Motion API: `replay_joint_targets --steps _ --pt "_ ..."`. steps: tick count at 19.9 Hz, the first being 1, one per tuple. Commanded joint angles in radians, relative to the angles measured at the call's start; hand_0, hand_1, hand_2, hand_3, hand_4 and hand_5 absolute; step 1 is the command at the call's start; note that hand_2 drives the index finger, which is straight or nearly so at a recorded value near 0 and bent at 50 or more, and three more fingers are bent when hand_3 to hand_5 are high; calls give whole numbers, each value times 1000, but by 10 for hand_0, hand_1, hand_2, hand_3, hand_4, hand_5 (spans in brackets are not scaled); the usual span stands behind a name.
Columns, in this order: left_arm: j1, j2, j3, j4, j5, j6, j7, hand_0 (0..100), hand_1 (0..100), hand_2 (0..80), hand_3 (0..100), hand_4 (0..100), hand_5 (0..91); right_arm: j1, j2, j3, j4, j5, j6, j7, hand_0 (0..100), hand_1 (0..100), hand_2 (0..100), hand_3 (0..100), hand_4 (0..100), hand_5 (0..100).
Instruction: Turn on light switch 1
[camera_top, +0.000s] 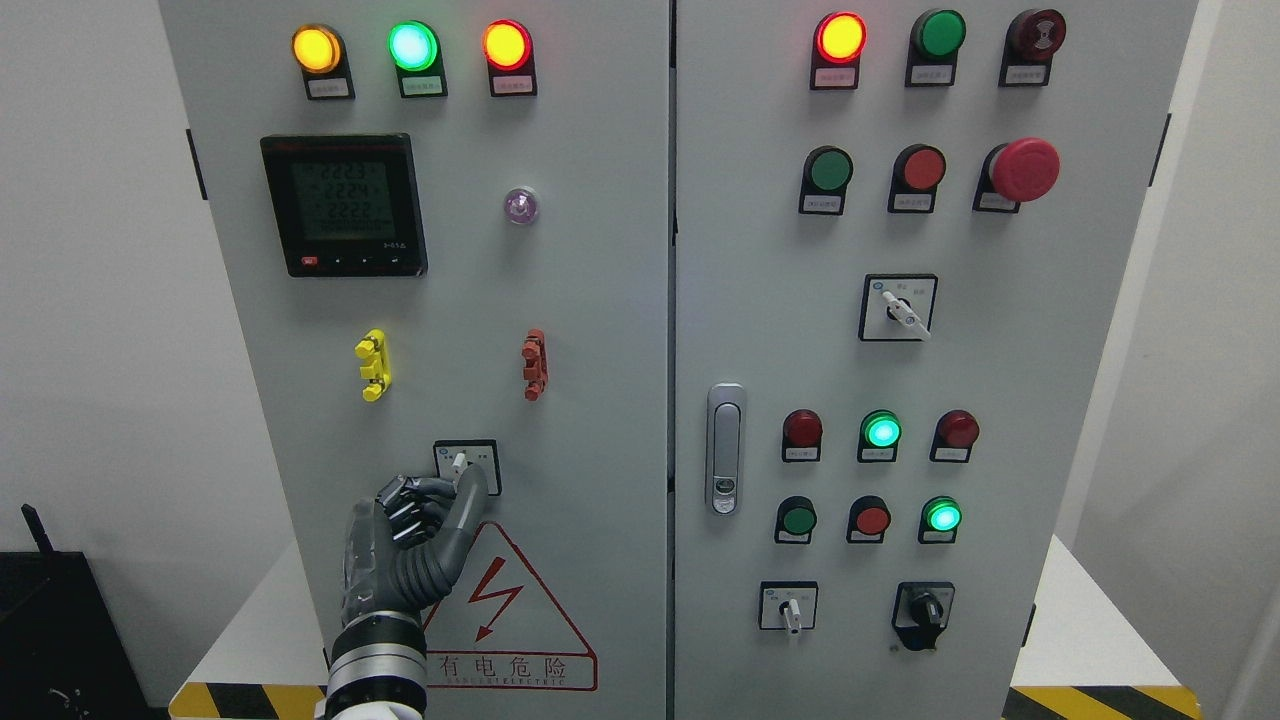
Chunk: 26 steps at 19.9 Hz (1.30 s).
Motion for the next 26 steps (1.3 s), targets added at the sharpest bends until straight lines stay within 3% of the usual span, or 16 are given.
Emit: replay_joint_targets --steps 1,19,26 --pt "-1 -1 0 8 0 0 -2 350 609 562 900 947 852 0 0 0 0 0 1 -1 308 0 0 0 0 0" --pt "-7 -1 -2 13 2 9 -3 528 572 564 903 943 852 0 0 0 0 0 1 -1 308 0 0 0 0 0" --pt "-7 -1 0 13 2 9 -3 597 514 556 903 942 852 0 0 0 0 0 1 -1 308 0 0 0 0 0"
